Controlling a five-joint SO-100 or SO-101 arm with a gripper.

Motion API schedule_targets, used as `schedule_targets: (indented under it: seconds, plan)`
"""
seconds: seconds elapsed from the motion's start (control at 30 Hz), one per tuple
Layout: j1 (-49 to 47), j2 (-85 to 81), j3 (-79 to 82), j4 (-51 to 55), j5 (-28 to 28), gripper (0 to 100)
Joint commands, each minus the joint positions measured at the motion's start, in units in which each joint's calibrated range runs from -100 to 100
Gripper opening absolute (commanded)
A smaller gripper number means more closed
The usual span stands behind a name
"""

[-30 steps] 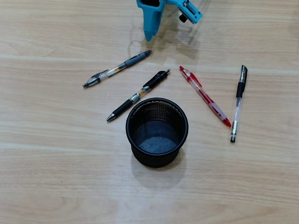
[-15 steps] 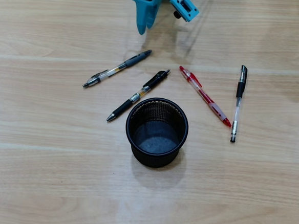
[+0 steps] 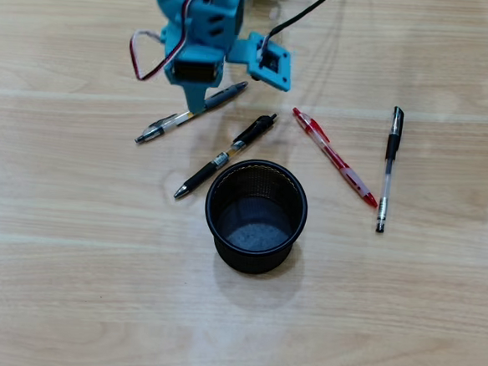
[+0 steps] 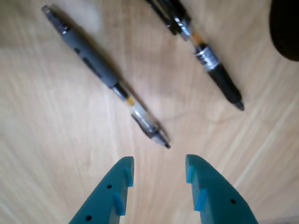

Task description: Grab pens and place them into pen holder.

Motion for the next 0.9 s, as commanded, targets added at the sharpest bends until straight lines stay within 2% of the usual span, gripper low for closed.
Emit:
schedule_targets:
  seconds: [0.0, 0.17, 0.4, 0.73, 0.87]
  plan:
    - [1.65, -2.84, 3.97, -0.92, 3.21, 13]
    - [1.33, -9.01, 21.17, -15.7, 6.4, 14]
    - [1.81, -13.49, 37.74, -31.09, 6.45, 14]
    - [2.38, -13.32, 38.28, -31.52, 6.82, 14]
    - [2.86, -13.24, 38.37, -31.52, 10.21, 14]
